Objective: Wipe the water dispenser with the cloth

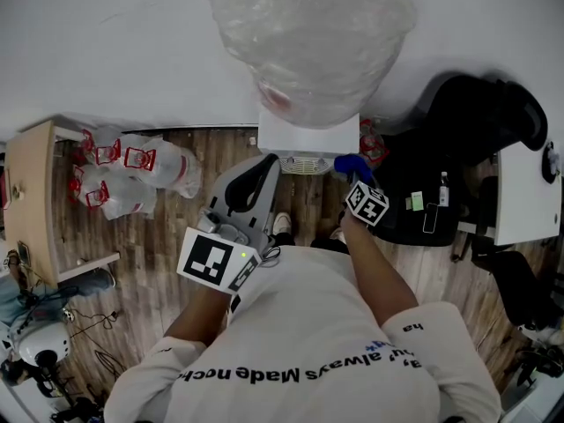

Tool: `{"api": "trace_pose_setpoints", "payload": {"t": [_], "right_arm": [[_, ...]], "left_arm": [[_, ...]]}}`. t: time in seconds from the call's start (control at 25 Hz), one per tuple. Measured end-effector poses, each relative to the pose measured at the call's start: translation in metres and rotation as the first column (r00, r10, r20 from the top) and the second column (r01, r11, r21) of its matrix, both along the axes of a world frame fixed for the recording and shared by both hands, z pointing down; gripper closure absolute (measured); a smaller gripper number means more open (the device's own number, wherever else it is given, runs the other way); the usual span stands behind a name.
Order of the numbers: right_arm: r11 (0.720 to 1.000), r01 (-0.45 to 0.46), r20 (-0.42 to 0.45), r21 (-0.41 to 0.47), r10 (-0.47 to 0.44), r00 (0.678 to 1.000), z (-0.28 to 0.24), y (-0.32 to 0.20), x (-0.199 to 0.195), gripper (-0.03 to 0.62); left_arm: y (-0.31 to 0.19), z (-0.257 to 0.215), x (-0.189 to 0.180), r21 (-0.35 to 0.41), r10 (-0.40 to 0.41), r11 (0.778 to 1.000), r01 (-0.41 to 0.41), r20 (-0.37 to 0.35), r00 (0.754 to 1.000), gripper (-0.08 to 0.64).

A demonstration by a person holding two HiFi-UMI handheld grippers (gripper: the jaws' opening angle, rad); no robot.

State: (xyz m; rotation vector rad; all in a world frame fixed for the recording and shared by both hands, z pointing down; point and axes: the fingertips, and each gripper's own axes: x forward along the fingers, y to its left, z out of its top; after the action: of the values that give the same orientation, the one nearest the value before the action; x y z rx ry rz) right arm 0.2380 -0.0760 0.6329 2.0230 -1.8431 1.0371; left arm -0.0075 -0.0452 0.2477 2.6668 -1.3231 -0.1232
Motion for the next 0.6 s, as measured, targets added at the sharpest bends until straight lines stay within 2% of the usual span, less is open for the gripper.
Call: {"api": "trace_pose_setpoints", "payload": {"t": [0.12,0.24,0.6], "right_arm": [[0.995,0.095,0.003,0.031,-0.095,0.995,0.002,0.000,-0.037,0.500],[0.978,0.205,0.018,0.035,-0.206,0.978,0.006,0.001,-0.081,0.500],[0.892,0.451,0.096,0.016,-0.450,0.888,0.014,0.004,-0.207,0.500]], "left_arm": [[0.001,0.001,-0.010,-0.003,-0.002,1.000,0.002,0.003,1.000,0.540],[0.002,0.002,-0.020,-0.007,-0.003,1.000,0.003,0.007,1.000,0.540],[0.005,0.010,-0.062,-0.018,-0.039,0.999,0.039,0.019,0.999,0.540]]}}
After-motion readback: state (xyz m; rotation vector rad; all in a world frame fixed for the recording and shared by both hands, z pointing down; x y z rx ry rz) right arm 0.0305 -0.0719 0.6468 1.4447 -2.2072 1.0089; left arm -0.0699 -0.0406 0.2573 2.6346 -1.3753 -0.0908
